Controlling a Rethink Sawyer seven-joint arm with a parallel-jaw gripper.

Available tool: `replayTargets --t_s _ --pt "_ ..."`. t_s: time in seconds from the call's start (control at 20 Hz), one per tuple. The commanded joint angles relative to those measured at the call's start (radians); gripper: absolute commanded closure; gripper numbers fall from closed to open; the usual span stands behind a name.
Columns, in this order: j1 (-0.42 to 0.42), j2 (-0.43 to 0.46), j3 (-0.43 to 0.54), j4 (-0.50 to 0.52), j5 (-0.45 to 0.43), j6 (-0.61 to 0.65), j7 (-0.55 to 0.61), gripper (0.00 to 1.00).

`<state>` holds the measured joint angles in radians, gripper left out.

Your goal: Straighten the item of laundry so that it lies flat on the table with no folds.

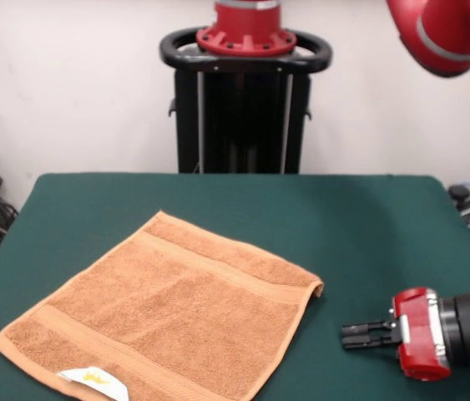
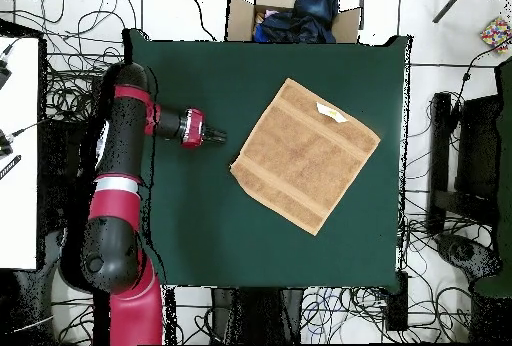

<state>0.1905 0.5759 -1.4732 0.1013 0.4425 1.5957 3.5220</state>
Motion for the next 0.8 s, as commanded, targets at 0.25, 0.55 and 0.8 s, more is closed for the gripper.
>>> replayTargets --t_s 0.25,0.55,0.8 --pt "-0.030 0.029 -0.071 0.036 -0.045 0.021 0.159 1.00" --pt "-0.021 0.021 -0.020 0.076 -0.079 -0.015 0.142 1.00" --pt "-0.027 0.021 -0.007 0.073 -0.087 -0.019 0.139 1.00"
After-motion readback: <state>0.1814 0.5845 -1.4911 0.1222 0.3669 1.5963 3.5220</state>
